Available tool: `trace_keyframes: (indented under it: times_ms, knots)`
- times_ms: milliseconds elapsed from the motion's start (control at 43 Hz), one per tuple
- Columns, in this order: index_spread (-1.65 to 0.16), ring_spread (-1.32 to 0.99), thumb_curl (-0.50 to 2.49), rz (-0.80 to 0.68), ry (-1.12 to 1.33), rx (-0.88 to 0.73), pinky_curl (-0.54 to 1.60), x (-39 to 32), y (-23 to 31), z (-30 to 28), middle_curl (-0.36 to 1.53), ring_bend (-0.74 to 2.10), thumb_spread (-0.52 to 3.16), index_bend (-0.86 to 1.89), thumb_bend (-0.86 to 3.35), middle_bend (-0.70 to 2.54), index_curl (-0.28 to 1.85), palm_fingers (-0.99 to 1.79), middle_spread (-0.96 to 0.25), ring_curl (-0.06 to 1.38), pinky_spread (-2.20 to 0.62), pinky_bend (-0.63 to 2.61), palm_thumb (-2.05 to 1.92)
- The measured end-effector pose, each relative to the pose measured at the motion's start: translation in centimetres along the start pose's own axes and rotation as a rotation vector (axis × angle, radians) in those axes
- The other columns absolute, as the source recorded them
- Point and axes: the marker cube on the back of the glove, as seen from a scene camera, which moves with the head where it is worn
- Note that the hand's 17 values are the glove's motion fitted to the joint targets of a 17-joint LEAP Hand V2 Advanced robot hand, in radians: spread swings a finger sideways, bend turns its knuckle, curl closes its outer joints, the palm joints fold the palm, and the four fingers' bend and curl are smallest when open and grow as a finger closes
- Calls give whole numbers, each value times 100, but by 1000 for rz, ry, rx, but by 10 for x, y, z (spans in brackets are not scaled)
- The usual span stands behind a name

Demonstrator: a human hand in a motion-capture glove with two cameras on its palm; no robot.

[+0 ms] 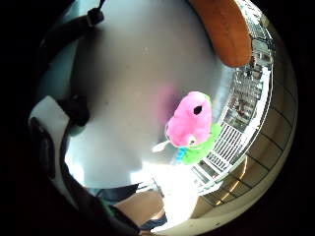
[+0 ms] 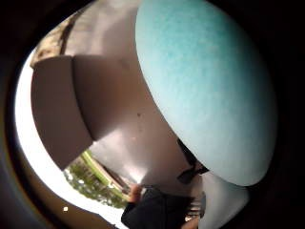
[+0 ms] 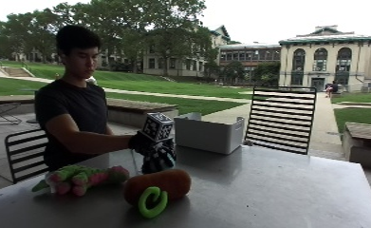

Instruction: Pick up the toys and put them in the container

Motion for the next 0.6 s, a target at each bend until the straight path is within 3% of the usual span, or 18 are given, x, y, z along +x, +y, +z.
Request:
trace_keyframes:
  times_ms: [93, 140, 302, 442, 512, 582, 605]
  knots:
    - [-34, -30, 46, 30, -14, 107, 40, 1, -3, -2, 1, 134, 125, 42, 56, 16, 24, 59, 1, 44, -48, 156, 94]
    - [-34, -33, 49, 42, -33, 169, 28, 5, -7, -2, 13, 135, 142, 59, 67, 62, 27, 119, -10, 41, -51, 119, 98]
    - [-28, -36, 51, 55, -100, 244, 24, 15, -15, -6, 29, 126, 164, 81, 83, 99, 41, 129, -21, 43, -51, 89, 98]
    - [-23, -36, 52, 40, -110, 258, 24, 4, -10, -22, 37, 121, 166, 89, 93, 117, 49, 131, -23, 42, -55, 82, 97]
    - [-21, -36, 55, 36, -126, 291, 25, -10, -2, -42, 39, 121, 159, 89, 94, 120, 50, 128, -23, 41, -53, 81, 99]
    - [-22, -37, 55, 20, -128, 332, 29, -20, 6, -70, 35, 128, 132, 81, 69, 102, 51, 103, -27, 43, -49, 88, 78]
    - [-21, -37, 58, 17, -133, 344, 27, -22, 8, -79, 37, 130, 129, 82, 72, 108, 52, 112, -27, 44, -48, 80, 84]
